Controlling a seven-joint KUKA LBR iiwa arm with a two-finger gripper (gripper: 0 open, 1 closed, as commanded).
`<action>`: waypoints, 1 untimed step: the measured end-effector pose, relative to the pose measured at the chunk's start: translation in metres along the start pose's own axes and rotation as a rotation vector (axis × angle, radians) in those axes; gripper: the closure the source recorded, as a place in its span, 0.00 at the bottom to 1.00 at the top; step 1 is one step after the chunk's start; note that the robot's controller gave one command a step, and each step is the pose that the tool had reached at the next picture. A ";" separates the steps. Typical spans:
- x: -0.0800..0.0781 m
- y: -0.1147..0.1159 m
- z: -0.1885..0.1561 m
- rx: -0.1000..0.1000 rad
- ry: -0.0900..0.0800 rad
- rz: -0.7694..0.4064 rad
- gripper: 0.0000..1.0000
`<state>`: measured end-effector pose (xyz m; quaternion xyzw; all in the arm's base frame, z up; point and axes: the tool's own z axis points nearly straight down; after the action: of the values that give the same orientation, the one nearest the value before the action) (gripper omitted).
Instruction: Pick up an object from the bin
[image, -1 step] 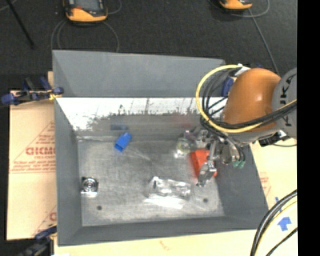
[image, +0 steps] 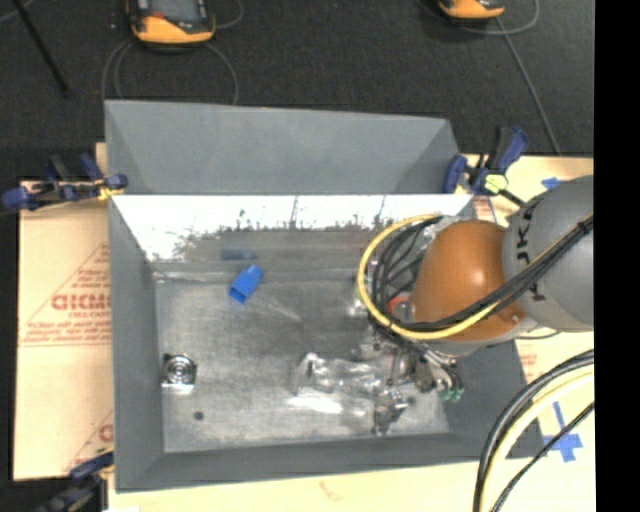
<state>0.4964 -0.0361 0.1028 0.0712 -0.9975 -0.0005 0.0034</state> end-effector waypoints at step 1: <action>-0.003 -0.002 -0.003 0.003 -0.010 0.000 1.00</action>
Offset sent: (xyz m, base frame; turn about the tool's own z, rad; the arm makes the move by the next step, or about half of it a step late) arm 0.0000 0.0000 0.0000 0.0000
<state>0.4998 -0.0372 0.1062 0.0713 -0.9975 0.0007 -0.0015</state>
